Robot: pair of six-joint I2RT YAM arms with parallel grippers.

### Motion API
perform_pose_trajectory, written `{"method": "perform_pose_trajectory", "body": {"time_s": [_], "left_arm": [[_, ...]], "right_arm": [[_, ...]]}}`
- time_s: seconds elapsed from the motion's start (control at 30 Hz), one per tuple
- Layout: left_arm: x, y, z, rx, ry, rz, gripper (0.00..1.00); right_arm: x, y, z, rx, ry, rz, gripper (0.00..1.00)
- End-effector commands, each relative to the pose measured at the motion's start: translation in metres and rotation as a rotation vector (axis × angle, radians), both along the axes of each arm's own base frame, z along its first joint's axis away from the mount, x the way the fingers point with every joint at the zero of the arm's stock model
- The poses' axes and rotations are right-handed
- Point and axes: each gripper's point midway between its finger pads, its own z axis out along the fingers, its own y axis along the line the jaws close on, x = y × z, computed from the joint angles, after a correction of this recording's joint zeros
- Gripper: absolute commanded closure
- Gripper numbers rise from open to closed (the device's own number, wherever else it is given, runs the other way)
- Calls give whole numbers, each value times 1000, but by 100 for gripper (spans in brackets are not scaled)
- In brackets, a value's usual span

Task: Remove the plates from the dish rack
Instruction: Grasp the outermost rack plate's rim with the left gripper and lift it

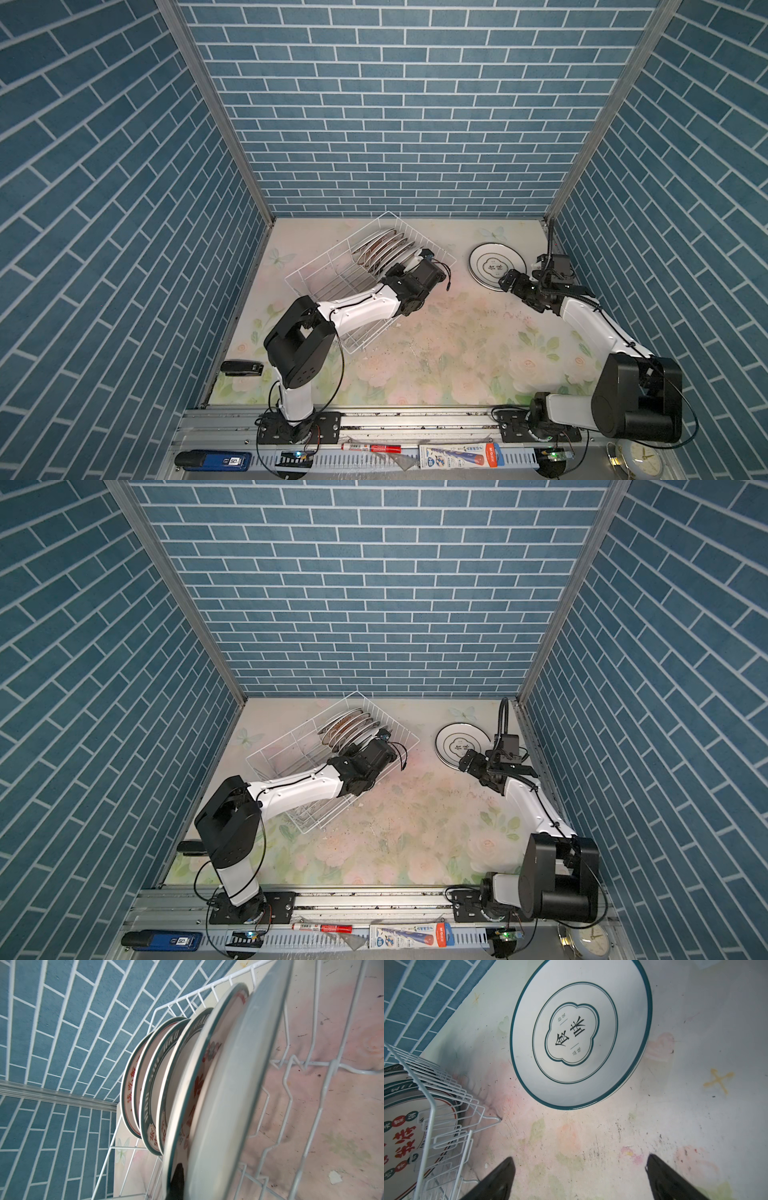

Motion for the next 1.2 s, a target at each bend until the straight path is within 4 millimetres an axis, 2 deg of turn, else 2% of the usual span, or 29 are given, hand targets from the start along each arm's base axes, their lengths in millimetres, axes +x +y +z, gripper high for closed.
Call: {"method": "perform_pose_trajectory", "body": {"time_s": [0.0,0.33,0.57,0.67,0.97,1.17], "left_arm": [[-15,-15,18,-19,-21,-52,100],[-34,-17,50,-22,-75,-71,100],[-41,-19,61,-15,-94,-85,100],[-49,-24,68,-23,-89,-102,100],[-71,-60,81,1,-102,-192,100],[-73,-65,85,-25,-100,-212,100]], "right_arm": [[-1,1,-3,2,0,17,1],[1,3,-3,10,-10,19,1],[2,4,-1,16,-16,22,1],[3,4,2,18,-23,24,1],[9,5,11,26,-41,27,1],[8,5,12,22,-43,28,1]]}}
